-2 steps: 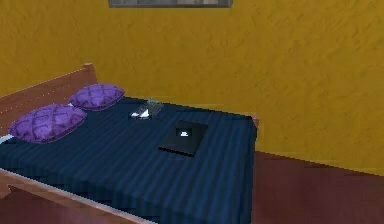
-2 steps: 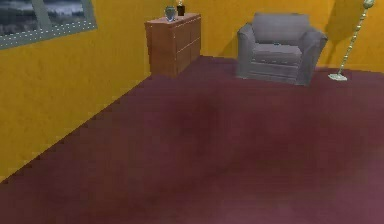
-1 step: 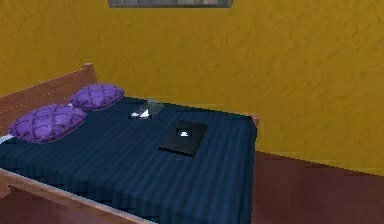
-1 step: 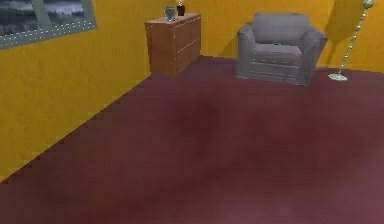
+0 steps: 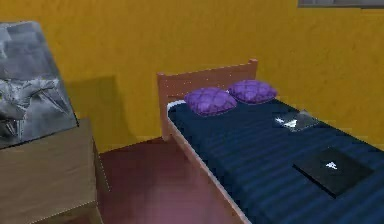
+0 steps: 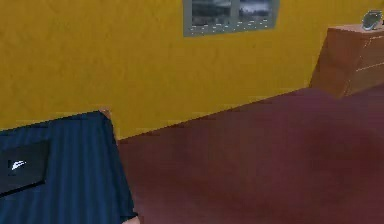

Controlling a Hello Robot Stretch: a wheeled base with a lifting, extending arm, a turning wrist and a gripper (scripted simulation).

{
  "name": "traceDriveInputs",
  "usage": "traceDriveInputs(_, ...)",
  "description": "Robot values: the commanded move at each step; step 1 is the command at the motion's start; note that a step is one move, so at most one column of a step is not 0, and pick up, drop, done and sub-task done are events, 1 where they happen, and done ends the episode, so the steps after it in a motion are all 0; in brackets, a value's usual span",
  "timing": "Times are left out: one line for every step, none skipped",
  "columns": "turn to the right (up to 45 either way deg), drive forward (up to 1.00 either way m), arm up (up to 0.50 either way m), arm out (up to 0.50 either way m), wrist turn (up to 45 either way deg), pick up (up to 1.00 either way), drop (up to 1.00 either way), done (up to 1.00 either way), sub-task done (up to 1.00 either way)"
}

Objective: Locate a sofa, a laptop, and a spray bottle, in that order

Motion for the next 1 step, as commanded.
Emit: traceDriveInputs(-45.0,0.0,0.0,0.0,0.0,0.0,0.0,0.0,0.0)
